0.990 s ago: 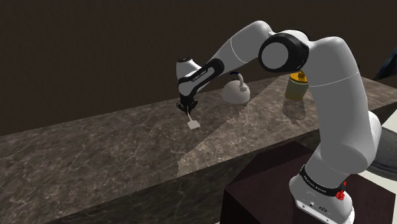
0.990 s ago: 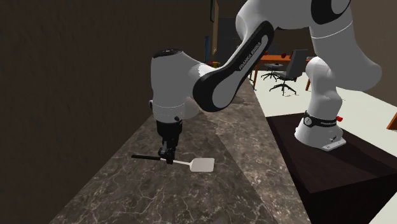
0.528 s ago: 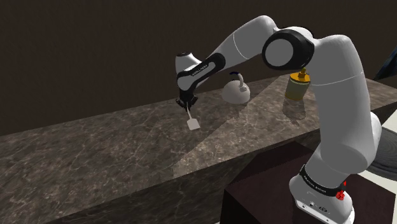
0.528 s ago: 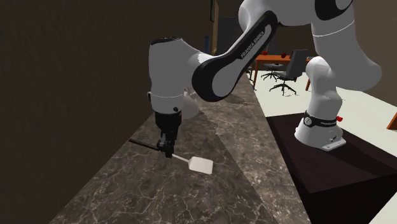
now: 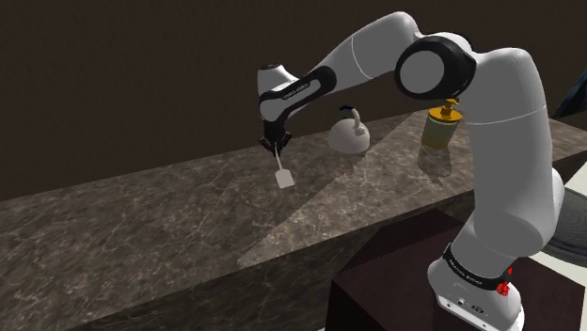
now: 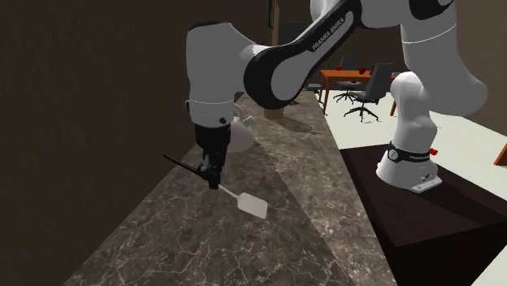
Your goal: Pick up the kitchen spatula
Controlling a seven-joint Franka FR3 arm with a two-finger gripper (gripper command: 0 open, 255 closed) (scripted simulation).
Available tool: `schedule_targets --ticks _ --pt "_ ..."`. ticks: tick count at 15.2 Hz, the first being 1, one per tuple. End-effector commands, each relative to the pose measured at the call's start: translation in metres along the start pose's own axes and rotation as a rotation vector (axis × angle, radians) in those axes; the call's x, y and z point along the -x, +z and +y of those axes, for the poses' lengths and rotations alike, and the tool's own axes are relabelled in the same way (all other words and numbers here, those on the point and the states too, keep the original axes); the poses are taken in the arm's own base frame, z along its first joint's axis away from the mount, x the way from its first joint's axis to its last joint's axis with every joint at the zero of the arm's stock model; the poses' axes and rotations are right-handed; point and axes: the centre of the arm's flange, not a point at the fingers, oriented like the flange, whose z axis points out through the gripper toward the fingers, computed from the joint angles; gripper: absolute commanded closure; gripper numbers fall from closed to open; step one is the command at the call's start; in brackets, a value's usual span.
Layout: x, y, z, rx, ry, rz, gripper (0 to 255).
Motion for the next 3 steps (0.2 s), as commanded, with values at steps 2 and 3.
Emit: schedule_targets --ticks 2,3 --pt "-0.0003 -0.0116 0.0008 0.0 0.0 0.0 255" --pt "-0.0003 -0.0116 0.0008 0.0 0.0 0.0 255"
